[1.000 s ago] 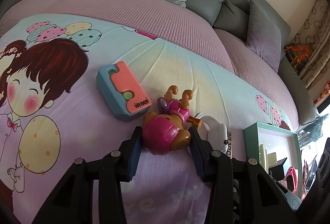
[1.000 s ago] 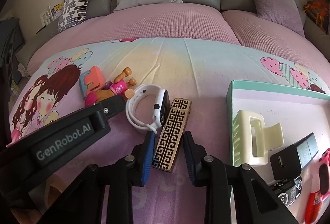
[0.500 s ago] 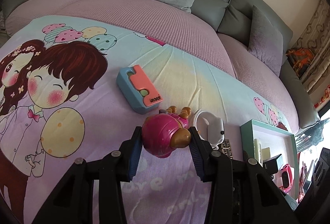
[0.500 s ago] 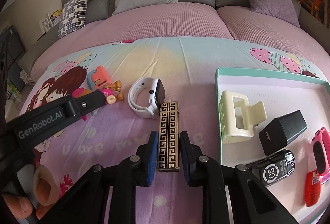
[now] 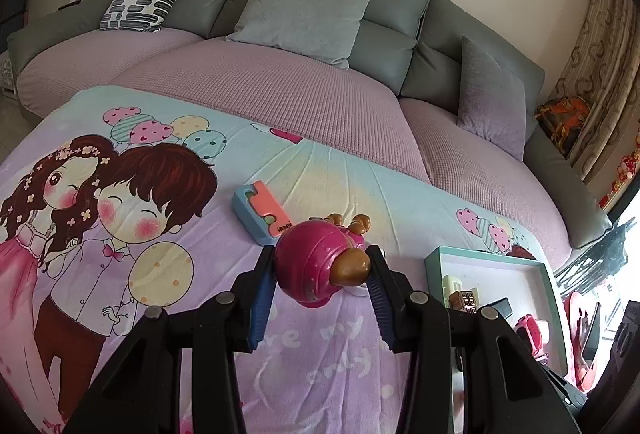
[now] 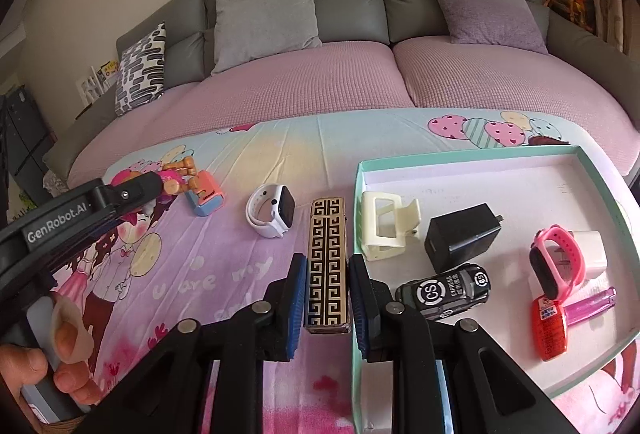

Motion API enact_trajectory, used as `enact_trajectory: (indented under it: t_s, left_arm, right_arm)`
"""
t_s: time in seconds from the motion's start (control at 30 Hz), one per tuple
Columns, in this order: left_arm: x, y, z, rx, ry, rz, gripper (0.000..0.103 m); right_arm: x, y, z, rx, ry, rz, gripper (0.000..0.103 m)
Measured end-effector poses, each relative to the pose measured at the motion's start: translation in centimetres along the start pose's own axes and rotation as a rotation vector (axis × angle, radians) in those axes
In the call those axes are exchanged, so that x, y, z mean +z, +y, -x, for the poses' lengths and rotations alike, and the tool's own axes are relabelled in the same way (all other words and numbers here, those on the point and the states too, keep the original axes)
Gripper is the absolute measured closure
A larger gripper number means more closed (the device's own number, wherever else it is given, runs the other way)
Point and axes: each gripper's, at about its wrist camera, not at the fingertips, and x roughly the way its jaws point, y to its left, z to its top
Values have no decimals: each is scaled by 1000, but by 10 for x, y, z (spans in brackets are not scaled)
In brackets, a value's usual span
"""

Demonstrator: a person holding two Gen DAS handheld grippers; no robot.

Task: Organize rigid objects
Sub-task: 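Carry the doll figure and gold-patterned box over the tray with both tools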

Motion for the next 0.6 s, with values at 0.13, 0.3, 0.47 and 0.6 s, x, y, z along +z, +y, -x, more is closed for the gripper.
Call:
enact_trajectory:
  t_s: [0.13, 0.3, 0.47, 0.6]
  left_arm:
    - [2, -16, 6, -16, -7, -32, 57]
    - [0, -41, 6, -42, 1, -79, 57]
    - [-6, -72, 0, -66, 22, -143, 57]
    - [-14, -100, -5, -104, 49, -204, 57]
  right_arm:
    - [5, -20, 13, -43, -27, -29, 80]
    - [7, -47, 19, -77, -32, -75, 80]
    - [6, -76, 22, -112, -32, -120, 80]
    - [6, -93, 23, -135, -33, -143, 80]
